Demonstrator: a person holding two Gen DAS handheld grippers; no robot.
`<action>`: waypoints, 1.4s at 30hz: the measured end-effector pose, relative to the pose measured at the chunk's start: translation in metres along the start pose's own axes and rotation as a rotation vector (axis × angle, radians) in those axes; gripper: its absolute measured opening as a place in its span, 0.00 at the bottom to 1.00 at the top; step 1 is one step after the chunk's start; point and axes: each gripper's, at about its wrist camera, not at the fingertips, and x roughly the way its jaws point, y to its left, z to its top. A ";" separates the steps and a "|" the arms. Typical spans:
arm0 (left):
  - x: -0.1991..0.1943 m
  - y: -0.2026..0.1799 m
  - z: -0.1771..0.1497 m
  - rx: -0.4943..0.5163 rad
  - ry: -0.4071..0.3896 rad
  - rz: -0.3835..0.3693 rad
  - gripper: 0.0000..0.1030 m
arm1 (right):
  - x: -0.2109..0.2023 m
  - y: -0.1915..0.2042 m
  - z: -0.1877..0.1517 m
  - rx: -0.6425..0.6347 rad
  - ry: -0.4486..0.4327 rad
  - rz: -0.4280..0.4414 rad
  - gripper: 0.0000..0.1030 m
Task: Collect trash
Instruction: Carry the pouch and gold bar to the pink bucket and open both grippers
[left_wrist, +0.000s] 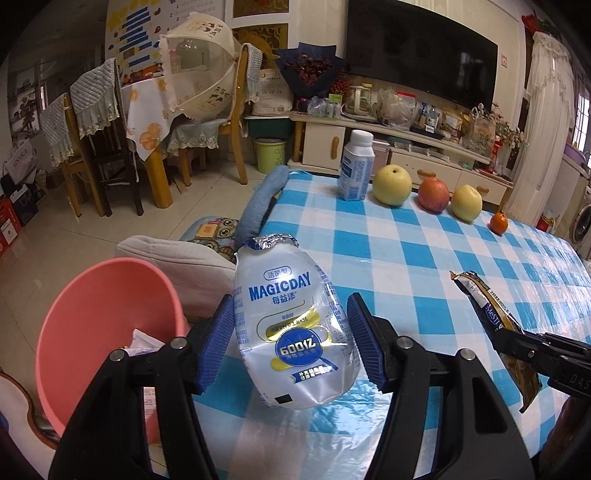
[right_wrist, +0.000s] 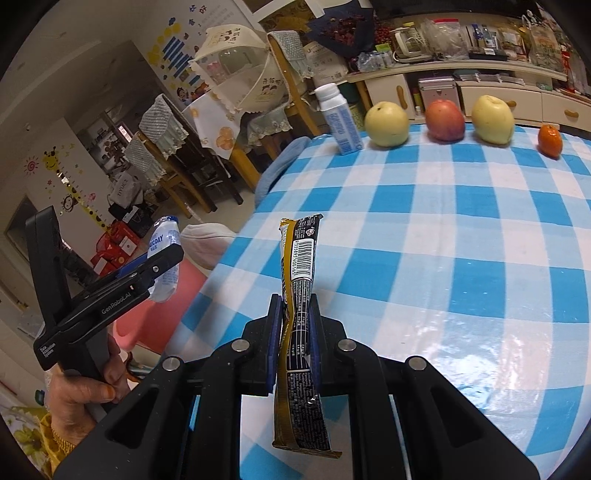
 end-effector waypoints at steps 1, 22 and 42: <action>-0.001 0.002 0.001 -0.003 -0.004 0.005 0.61 | 0.001 0.005 0.001 0.000 0.000 0.008 0.14; -0.023 0.113 0.005 -0.185 -0.055 0.130 0.61 | 0.068 0.134 0.019 -0.113 0.056 0.154 0.14; -0.022 0.205 -0.012 -0.398 -0.023 0.228 0.61 | 0.140 0.225 0.022 -0.200 0.131 0.261 0.14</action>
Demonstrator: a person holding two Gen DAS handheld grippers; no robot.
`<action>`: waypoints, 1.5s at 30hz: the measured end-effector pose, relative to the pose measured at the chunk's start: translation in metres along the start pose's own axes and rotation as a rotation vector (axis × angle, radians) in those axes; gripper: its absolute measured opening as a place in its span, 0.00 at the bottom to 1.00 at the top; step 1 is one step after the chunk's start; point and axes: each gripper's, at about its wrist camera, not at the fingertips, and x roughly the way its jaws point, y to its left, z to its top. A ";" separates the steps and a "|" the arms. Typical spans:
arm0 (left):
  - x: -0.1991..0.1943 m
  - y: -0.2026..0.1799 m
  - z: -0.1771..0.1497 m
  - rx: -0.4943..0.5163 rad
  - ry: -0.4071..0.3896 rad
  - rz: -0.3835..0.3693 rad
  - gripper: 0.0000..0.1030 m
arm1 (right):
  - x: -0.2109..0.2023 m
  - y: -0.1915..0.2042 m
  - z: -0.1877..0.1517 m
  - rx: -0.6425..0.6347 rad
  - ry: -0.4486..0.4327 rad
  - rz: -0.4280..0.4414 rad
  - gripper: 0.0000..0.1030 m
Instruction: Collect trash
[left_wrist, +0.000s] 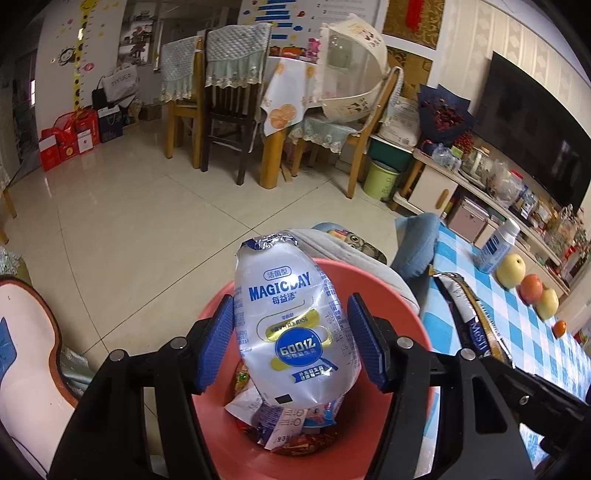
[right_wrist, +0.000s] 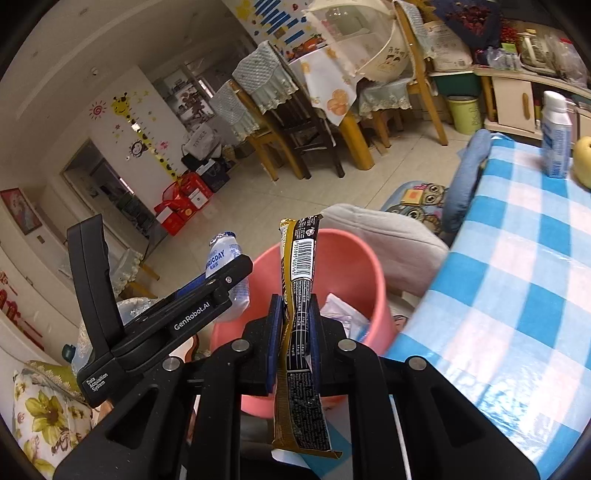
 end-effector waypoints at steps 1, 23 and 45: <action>0.002 0.003 0.000 -0.010 0.007 -0.001 0.61 | 0.004 0.000 0.001 0.000 0.003 0.000 0.14; 0.000 -0.028 -0.004 0.044 -0.035 -0.040 0.95 | -0.036 -0.024 -0.027 -0.042 -0.126 -0.274 0.86; -0.040 -0.124 -0.045 0.206 -0.168 -0.239 0.96 | -0.133 -0.070 -0.077 -0.067 -0.210 -0.529 0.91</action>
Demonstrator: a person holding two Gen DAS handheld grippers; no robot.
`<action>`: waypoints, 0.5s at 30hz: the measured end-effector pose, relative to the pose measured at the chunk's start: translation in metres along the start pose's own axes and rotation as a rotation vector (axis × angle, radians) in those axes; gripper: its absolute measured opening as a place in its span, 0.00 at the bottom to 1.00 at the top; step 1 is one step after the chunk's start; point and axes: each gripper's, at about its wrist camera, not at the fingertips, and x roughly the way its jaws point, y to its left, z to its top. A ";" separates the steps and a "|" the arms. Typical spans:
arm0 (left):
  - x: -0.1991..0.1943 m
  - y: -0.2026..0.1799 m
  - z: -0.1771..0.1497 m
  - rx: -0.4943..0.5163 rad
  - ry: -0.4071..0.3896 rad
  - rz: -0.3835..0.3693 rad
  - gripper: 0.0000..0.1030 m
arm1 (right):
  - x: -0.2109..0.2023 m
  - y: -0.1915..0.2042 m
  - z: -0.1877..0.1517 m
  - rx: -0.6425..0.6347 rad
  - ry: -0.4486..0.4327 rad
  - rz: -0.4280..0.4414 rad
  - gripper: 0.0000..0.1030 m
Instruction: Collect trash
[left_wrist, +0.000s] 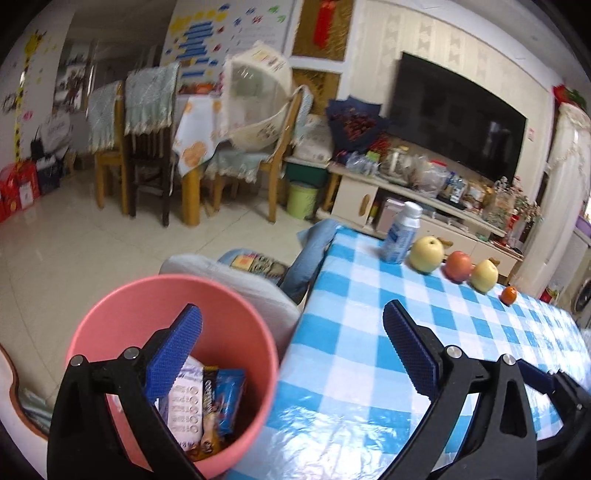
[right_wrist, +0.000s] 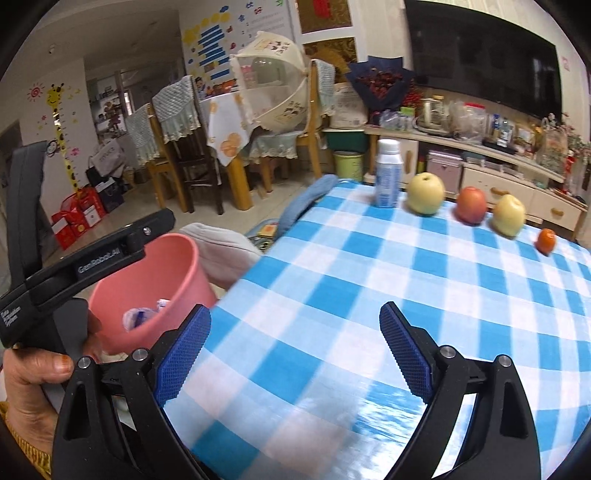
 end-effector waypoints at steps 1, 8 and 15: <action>-0.001 -0.007 -0.001 0.017 -0.009 -0.002 0.96 | -0.002 -0.005 -0.001 0.006 -0.001 -0.009 0.91; -0.012 -0.046 -0.006 0.081 -0.044 -0.052 0.96 | -0.025 -0.037 -0.008 0.038 -0.035 -0.067 0.92; -0.024 -0.088 -0.014 0.156 -0.062 -0.115 0.96 | -0.047 -0.061 -0.013 0.050 -0.075 -0.124 0.92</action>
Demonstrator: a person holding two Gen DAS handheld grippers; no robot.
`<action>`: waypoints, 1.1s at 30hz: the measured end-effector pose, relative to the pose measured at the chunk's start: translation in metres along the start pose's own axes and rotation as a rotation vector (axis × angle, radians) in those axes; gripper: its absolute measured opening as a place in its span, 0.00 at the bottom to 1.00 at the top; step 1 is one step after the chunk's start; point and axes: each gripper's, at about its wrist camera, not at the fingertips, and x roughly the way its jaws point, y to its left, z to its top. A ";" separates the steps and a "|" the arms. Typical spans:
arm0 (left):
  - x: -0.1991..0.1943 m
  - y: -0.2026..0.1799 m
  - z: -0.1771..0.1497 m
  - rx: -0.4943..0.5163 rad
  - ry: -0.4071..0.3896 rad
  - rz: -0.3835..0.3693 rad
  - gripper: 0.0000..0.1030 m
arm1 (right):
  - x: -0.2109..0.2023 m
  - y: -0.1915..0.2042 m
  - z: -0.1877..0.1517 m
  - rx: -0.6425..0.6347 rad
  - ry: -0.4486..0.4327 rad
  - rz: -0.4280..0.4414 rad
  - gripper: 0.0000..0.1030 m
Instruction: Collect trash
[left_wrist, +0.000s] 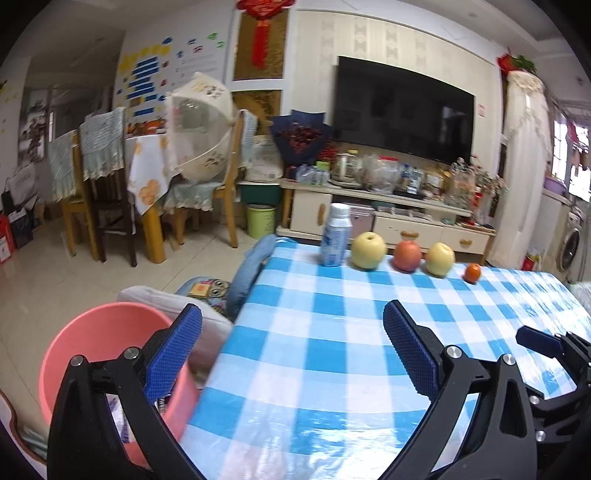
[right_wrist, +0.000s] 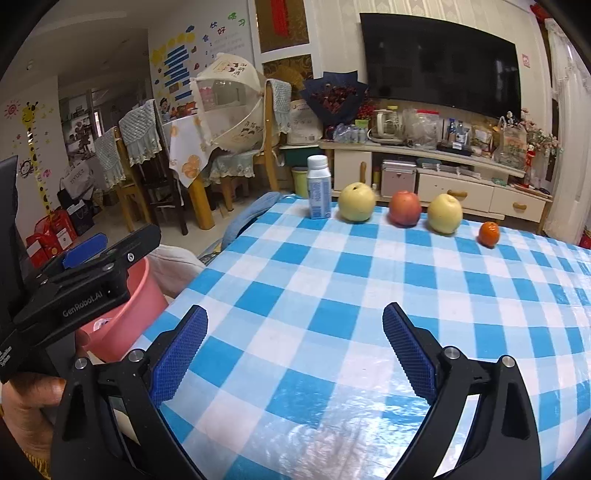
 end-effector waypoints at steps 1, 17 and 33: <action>-0.001 -0.003 0.000 0.003 -0.001 -0.006 0.96 | -0.003 -0.004 -0.001 0.001 -0.005 -0.007 0.92; -0.016 -0.075 -0.004 0.076 -0.023 -0.048 0.96 | -0.041 -0.064 -0.010 0.046 -0.060 -0.088 0.92; -0.027 -0.138 -0.007 0.147 -0.012 -0.082 0.96 | -0.074 -0.112 -0.014 0.079 -0.120 -0.150 0.92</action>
